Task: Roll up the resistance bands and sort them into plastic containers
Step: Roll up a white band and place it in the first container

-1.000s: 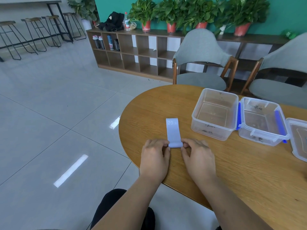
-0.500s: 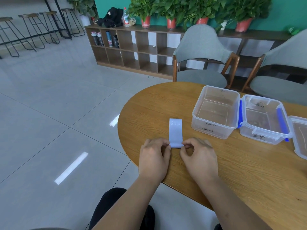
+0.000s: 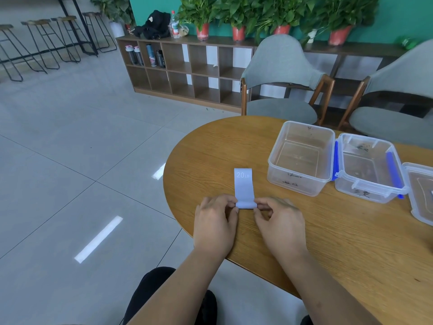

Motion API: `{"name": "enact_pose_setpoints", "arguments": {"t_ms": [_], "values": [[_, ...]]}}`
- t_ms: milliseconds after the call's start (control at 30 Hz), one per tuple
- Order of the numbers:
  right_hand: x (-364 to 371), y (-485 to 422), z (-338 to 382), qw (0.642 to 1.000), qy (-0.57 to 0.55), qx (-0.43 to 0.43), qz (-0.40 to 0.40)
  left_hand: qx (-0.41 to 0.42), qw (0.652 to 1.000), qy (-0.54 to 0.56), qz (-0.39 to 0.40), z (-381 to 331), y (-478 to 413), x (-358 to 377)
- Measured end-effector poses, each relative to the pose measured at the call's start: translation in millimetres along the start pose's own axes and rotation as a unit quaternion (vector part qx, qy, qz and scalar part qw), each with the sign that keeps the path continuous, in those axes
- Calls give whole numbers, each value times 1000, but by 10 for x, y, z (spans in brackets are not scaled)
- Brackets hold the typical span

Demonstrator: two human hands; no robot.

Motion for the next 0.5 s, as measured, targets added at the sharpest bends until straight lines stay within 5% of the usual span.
{"name": "enact_pose_setpoints", "arguments": {"t_ms": [500], "values": [[40,0,15,998,57,-23,-11,3,1000,0,0,15,-3,5]]}}
Point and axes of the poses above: each hand's wrist, its own y-axis away from the middle knuckle, its own x-axis out of the palm, z = x × y, the point moved 2 cm from there along -y, towards the middle knuckle, and after that the axes turned 6 degrees about y, right-handed, at the moved point
